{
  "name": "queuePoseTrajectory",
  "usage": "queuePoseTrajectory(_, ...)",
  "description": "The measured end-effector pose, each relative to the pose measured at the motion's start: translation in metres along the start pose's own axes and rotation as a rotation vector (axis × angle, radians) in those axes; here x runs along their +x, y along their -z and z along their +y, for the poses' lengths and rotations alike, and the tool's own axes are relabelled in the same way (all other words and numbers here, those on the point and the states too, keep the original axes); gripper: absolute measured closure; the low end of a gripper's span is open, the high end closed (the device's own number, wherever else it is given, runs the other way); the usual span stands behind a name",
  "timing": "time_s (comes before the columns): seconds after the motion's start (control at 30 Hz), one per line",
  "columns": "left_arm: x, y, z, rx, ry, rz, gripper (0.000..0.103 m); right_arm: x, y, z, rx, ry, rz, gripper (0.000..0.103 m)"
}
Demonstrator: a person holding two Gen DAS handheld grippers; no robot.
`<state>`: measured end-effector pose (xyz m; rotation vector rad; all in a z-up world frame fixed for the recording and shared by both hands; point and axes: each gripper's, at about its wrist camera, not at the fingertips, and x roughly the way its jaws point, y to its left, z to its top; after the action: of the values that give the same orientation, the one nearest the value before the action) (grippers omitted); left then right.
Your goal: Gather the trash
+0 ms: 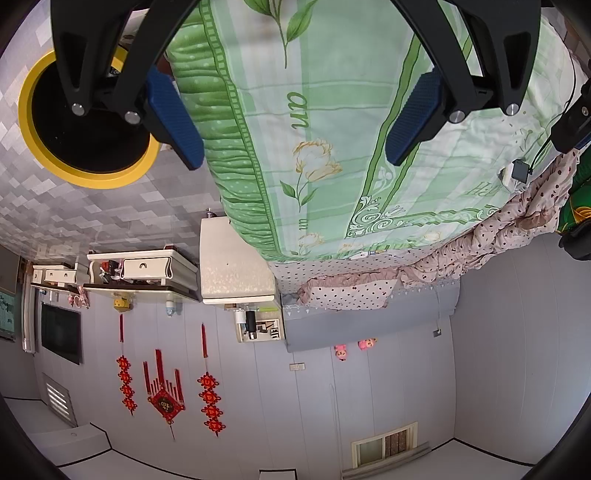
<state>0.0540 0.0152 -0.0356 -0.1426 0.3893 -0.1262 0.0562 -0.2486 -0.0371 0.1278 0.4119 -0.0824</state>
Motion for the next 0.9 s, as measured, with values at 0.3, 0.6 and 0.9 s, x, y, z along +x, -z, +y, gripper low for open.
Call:
queuePoseTrajectory(0.3,0.0013,0.003,0.0001,-0.003,0.002,0.006,0.008,0.0016,0.0057,-0.0019,0.004,0.001,0.012,0.008)
queuePoseTrajectory(0.6,0.0018,0.0063,-0.0009,-0.005,0.005,0.011,0.008,0.0028,0.0047,-0.0017,0.006,0.001,0.021,0.008)
queuePoseTrajectory(0.9,0.0024,0.0053,-0.0009,-0.006,0.006,0.013,0.008,0.0034,0.0045,-0.0023,0.007,0.001,0.024,0.008)
